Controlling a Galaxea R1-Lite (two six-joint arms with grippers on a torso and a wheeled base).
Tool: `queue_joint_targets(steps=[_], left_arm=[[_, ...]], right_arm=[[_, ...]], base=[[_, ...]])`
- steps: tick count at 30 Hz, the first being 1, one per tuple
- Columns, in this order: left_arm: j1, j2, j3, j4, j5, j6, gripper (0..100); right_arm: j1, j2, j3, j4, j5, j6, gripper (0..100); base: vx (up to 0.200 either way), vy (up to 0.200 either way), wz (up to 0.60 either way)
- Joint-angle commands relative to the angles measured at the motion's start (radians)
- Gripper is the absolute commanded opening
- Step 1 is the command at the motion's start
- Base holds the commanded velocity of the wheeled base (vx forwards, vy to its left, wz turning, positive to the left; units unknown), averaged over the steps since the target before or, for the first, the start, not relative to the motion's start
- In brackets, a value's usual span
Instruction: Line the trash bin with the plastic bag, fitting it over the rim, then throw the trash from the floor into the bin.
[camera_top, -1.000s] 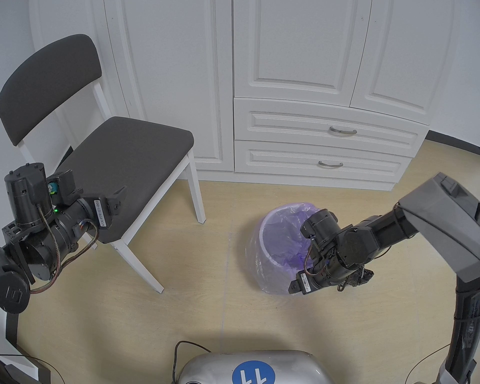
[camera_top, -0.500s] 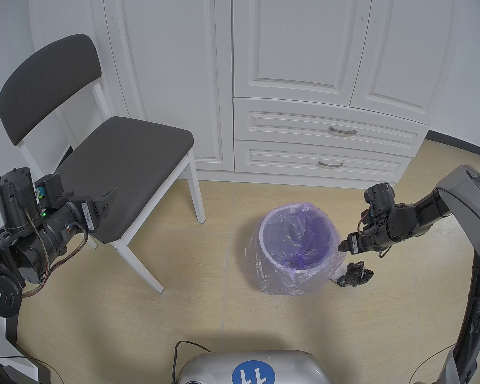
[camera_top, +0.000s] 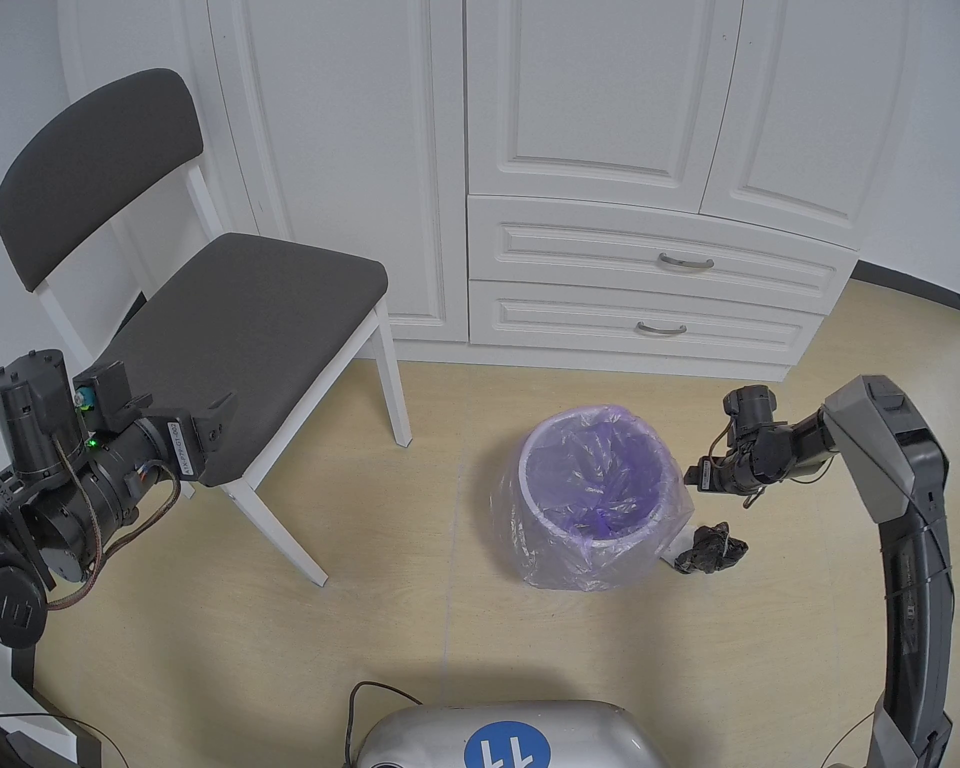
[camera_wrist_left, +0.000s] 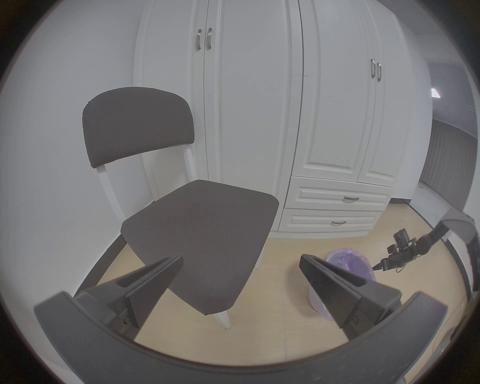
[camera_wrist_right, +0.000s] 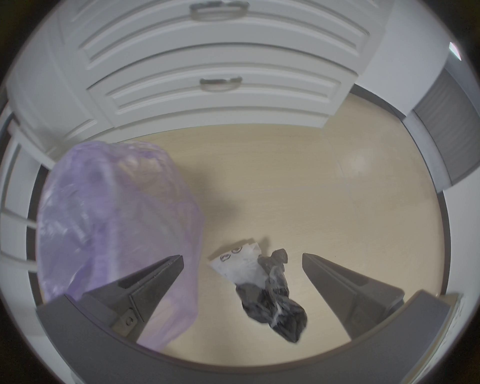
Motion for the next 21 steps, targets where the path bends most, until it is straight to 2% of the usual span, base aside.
queue_joint_targets(steps=[1,11,17,21], left_arm=[[-0.032,0.015,0.017,-0.043,0.001,-0.001,100],[-0.045,0.017,0.046,-0.074,0.001,-0.003,100],[-0.089,0.075,0.034,-0.080,0.001,-0.004,100],[-0.158,0.184,-0.013,-0.109,0.006,-0.004,100]], right_arm=[[0.015,0.211,-0.165,0.026,-0.020,0.070,100],[0.053,0.248,-0.234,0.091,-0.011,0.088,100],[0.059,0.266,-0.254,0.148,-0.009,0.084,100],[0.062,0.262,-0.253,0.159,-0.011,0.082,100]], base=[[0.000,0.000,0.00],[0.000,0.000,0.00],[0.000,0.000,0.00],[0.000,0.000,0.00]])
